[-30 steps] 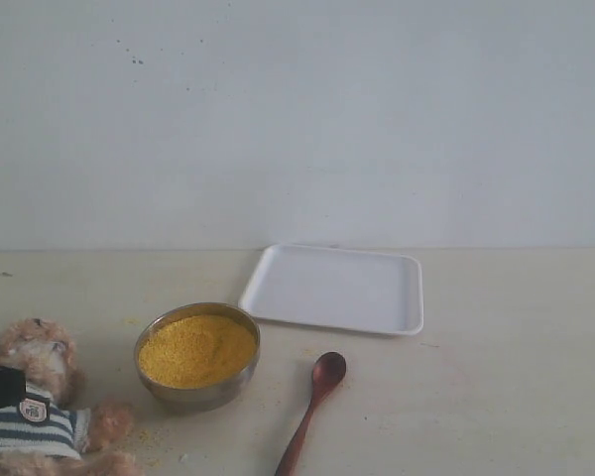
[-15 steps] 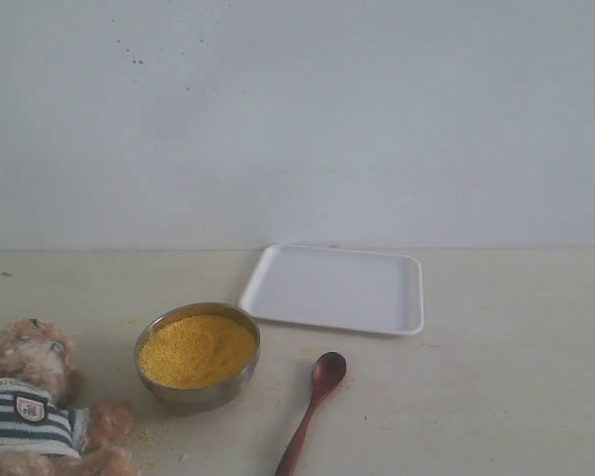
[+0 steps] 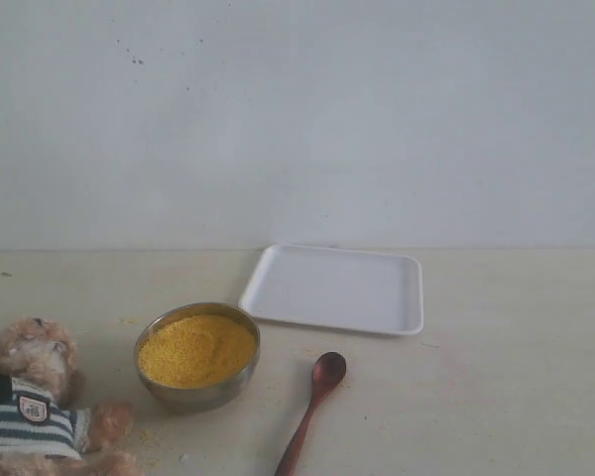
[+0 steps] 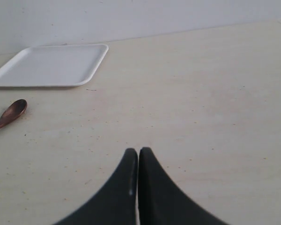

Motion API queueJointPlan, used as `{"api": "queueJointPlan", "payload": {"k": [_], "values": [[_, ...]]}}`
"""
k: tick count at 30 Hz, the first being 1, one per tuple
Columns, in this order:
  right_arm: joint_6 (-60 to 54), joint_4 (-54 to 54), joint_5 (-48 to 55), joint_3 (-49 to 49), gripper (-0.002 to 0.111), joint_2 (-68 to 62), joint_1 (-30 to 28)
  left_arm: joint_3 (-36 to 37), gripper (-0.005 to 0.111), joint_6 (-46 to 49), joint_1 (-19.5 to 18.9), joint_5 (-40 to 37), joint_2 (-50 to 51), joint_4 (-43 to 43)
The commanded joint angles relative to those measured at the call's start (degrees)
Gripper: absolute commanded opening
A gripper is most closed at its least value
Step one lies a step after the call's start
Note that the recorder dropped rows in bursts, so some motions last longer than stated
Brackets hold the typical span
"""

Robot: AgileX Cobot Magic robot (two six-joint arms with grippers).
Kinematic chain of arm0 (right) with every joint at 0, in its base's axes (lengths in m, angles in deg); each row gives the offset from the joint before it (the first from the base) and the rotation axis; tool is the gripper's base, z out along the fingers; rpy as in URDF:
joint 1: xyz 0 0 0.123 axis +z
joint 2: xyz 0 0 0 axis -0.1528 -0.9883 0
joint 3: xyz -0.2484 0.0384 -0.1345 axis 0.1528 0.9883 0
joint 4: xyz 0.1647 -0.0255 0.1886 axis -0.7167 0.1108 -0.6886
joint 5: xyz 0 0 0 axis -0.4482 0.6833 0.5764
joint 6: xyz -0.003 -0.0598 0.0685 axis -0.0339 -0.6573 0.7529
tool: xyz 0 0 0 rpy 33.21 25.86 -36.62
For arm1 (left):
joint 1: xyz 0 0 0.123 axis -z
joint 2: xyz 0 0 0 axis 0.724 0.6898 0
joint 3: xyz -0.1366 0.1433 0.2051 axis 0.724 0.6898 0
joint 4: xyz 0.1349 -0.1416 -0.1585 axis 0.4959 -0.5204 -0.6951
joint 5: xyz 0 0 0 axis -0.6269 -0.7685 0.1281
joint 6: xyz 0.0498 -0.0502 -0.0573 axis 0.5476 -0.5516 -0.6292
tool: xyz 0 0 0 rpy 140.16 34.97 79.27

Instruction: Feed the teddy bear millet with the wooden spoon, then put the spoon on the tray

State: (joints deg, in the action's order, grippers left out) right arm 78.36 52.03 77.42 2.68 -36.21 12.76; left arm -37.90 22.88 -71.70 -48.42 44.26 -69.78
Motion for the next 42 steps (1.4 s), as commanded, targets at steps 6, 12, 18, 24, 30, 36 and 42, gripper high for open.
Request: {"api": "queueJointPlan", "payload": {"k": [6,12,18,24,30,36,42], "values": [[-0.2,0.0,-0.5,-0.1,0.0,0.3,0.0,-0.8,0.109,11.0,7.3,4.0,12.8,-11.9],[-0.2,-0.1,-0.5,-0.1,0.0,0.3,0.0,-4.0,0.07,11.2,8.7,5.0,18.5,-12.3],[-0.2,-0.1,-0.5,-0.1,0.0,0.3,0.0,-7.0,0.004,11.5,8.7,3.2,21.8,-11.2],[-0.2,-0.1,-0.5,-0.1,0.0,0.3,0.0,-8.6,0.004,10.6,7.7,0.9,21.7,-10.6],[-0.2,-0.1,-0.5,-0.1,0.0,0.3,0.0,-9.9,0.004,8.2,3.5,-8.6,17.3,-10.7],[-0.2,-0.1,-0.5,-0.1,0.0,0.3,0.0,-11.1,0.004,0.6,-1.0,-16.6,9.3,-11.3],[-0.2,-0.1,-0.5,-0.1,0.0,0.3,0.0,-11.1,0.004,4.5,1.3,-25.9,7.9,-11.2]]}}
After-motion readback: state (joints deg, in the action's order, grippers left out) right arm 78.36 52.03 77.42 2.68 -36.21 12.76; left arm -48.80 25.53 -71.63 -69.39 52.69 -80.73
